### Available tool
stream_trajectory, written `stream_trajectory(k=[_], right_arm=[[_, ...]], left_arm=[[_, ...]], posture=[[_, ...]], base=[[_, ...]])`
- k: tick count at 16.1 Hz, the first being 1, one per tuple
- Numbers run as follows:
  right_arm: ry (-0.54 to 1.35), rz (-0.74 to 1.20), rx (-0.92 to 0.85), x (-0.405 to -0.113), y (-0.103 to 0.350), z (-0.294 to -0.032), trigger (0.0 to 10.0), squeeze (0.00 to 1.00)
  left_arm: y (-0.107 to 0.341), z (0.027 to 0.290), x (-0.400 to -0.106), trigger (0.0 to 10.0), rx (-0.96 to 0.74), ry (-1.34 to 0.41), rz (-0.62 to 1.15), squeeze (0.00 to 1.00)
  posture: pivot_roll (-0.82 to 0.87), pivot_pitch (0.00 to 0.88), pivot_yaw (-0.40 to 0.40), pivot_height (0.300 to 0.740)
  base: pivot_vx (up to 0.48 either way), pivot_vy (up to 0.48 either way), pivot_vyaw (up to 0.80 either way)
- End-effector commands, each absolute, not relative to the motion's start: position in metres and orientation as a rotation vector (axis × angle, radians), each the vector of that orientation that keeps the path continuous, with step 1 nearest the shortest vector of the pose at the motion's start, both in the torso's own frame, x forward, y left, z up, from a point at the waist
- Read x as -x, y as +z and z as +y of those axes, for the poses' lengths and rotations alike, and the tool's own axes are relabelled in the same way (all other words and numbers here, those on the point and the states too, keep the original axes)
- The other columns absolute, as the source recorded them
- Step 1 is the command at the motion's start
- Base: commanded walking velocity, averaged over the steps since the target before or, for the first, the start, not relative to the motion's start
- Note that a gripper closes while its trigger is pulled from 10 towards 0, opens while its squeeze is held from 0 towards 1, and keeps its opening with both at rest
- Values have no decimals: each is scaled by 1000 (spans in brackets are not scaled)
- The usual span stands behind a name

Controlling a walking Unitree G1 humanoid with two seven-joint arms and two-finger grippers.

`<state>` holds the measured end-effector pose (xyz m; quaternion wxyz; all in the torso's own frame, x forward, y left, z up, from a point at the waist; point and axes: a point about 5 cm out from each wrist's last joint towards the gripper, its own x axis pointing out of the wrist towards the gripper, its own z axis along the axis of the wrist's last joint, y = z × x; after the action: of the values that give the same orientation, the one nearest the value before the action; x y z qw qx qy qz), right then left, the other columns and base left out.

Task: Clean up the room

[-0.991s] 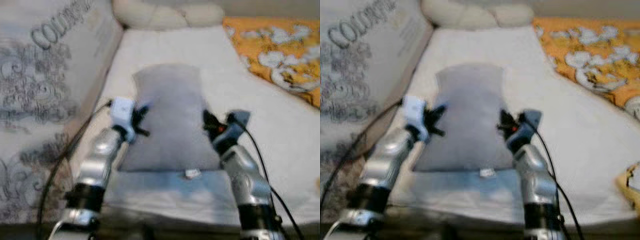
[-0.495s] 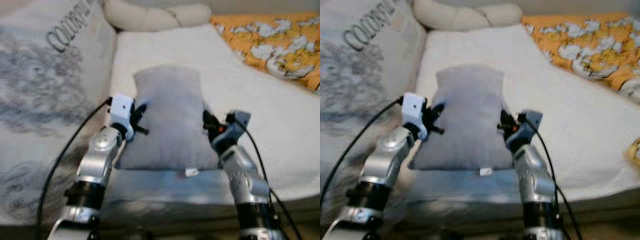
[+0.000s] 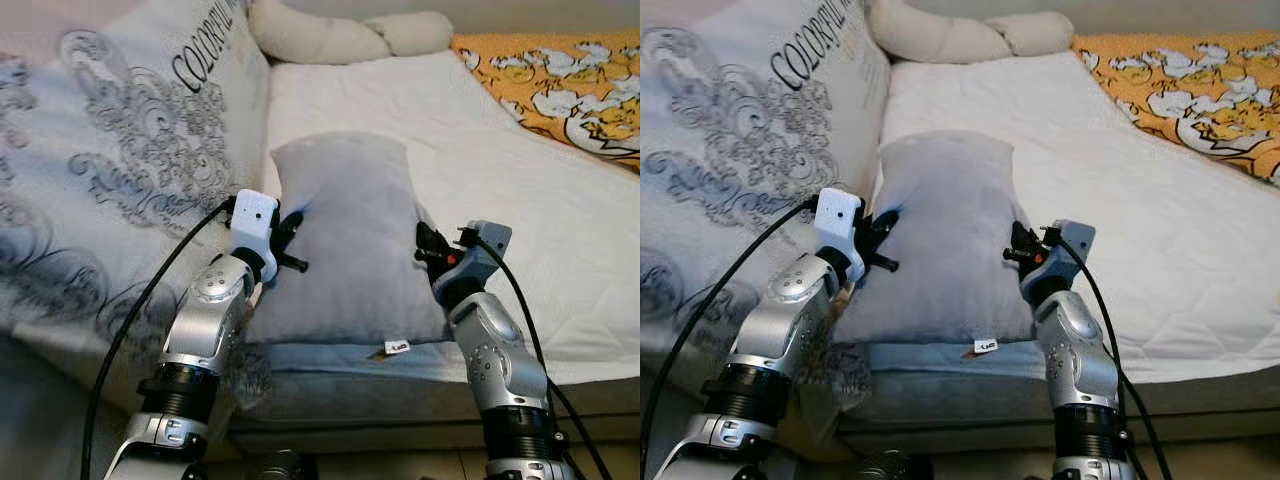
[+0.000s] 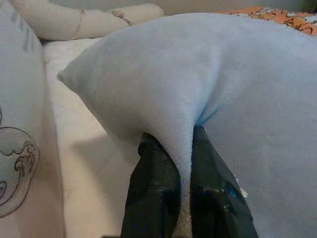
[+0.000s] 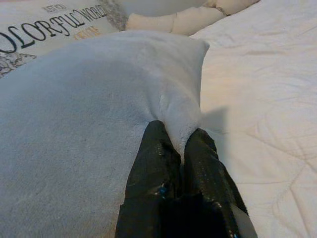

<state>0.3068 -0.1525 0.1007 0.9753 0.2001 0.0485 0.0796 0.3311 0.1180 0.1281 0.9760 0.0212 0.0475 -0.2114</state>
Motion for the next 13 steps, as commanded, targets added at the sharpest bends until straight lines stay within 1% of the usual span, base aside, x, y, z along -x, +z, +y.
stream_trajectory(k=[1,5,8,13], right_arm=[[143,62,-392,-309,108,-157,10000,0],[215,118,-307,-312,99,-152,10000,0],[233,126,-299,-317,100,-149,10000,0],[199,120,-308,-321,99,-152,10000,0]], left_arm=[[139,124,-335,10000,-51,-396,46,0],[138,131,-334,10000,-64,-357,52,0],[139,132,-334,10000,-66,-349,50,0],[138,129,-332,10000,-67,-364,52,0]], posture=[[37,0,79,740],[64,0,55,740],[75,0,47,740],[77,0,48,740]], base=[[0,0,0],[246,0,0],[271,0,600],[280,0,0]])
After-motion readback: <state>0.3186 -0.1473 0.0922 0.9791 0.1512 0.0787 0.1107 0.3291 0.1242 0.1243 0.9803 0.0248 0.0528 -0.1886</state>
